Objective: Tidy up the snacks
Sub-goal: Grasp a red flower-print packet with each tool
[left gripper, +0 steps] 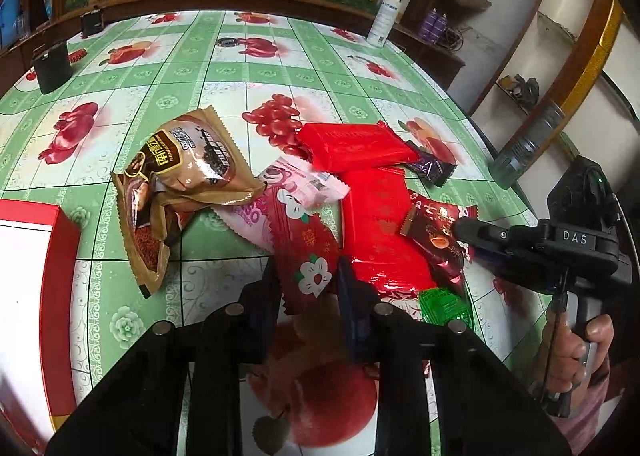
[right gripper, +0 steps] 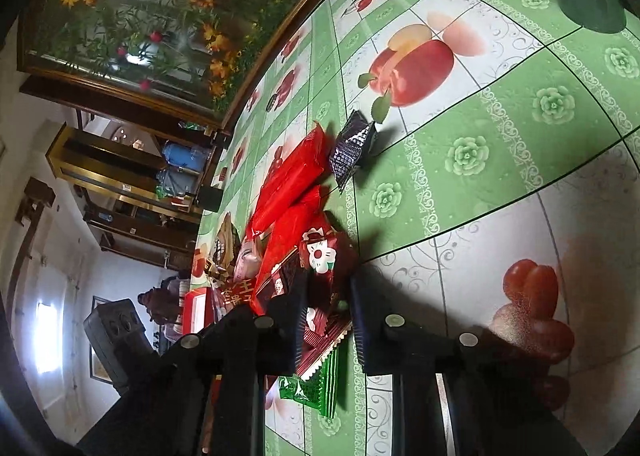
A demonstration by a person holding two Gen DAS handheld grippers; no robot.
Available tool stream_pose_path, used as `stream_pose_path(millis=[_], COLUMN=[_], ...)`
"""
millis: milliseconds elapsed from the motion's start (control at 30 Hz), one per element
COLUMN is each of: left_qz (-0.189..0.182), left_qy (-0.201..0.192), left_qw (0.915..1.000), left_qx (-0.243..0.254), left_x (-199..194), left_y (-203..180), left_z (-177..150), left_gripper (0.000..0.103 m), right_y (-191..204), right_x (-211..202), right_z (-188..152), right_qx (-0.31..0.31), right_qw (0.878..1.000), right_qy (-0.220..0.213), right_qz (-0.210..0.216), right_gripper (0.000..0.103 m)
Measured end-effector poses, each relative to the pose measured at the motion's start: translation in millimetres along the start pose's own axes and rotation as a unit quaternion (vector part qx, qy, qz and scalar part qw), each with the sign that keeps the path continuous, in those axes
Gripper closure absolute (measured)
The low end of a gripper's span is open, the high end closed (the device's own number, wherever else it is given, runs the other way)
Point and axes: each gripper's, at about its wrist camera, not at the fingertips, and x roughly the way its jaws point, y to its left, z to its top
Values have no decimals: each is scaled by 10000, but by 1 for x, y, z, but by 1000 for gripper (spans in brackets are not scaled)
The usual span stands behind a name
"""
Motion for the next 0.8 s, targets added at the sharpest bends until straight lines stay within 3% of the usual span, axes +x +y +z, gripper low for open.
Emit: stream_pose_path(millis=[467,667,800], left_qz=[284,340,410], left_qy=[-414,-597,-788], left_qw=[9985,9975,9959], left_qx=[202,179,144], left_x=[-38,-63,-84], left_y=[10,14,18], left_z=[-16,-27,-34], left_gripper=[83,83,83], right_y=[12,15,17], right_x=[-12,-26,-33], right_z=[-4,-5,-6], right_qx=[-308,-400,-382], right_qw=[9989,9969,9947], right_qy=[-348,-638,-750], right_qz=[38,234,595], right_gripper=[87,87,88])
